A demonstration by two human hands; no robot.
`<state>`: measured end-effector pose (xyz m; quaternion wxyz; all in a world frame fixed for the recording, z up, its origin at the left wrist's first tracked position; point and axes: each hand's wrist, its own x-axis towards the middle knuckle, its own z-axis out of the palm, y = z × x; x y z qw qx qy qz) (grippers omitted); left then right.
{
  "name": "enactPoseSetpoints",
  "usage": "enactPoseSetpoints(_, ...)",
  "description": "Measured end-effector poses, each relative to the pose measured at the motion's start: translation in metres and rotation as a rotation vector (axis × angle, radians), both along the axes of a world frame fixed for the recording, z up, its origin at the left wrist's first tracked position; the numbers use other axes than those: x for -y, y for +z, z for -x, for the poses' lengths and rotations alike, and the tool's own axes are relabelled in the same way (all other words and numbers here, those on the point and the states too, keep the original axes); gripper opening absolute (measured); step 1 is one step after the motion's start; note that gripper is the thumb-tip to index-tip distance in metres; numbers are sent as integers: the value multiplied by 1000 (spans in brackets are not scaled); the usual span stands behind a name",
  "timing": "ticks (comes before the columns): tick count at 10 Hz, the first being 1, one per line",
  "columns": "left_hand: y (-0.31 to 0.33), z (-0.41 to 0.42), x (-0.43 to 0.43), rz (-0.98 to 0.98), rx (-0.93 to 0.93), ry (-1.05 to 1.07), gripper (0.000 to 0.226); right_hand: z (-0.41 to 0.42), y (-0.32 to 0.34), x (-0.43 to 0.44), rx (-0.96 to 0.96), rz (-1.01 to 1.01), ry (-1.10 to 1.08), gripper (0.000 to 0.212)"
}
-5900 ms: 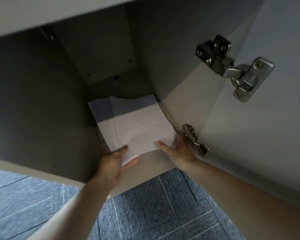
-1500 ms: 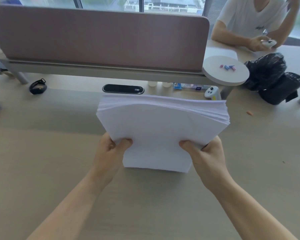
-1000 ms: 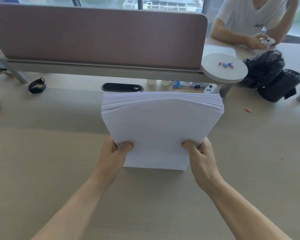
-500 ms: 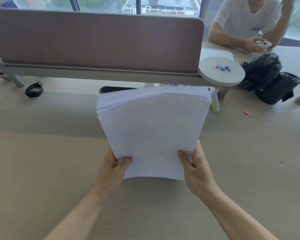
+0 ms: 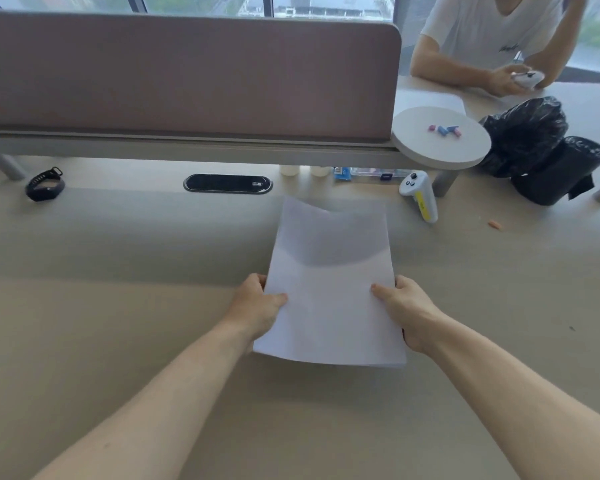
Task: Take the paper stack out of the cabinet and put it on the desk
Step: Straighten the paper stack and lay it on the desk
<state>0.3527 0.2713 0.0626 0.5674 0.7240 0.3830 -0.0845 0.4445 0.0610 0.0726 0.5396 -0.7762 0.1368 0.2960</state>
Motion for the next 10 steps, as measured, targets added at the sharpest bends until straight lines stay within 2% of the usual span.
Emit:
enactPoseSetpoints(2, -10, 3, 2, -161, -76, 43, 22, 2, -21, -4, 106, 137, 119, 21)
enactPoseSetpoints(3, -8, -2, 0, -200, -124, 32, 22, -3, -25, -4, 161, 228, 173, 33)
enactPoseSetpoints(6, -10, -3, 1, -434, -214, -106, 35, -13, -24, -11, 280, 520, 377, 43)
enactPoseSetpoints(7, -2, 2, -3, -522, -275, -201, 42, -8, 0, 0, 317, 596, 435, 55)
enactPoseSetpoints(8, 21, 11, -18, -515, -317, -239, 62, -2, 61, 22, 475, 509, 397, 49)
enactPoseSetpoints(9, 69, 17, -33, -387, -227, -229, 66, 9, 166, 53, 673, 214, 276, 24)
enactPoseSetpoints(10, 138, 18, -41, -333, -12, -213, 49, 36, 291, 81, 861, -2, 185, 30)
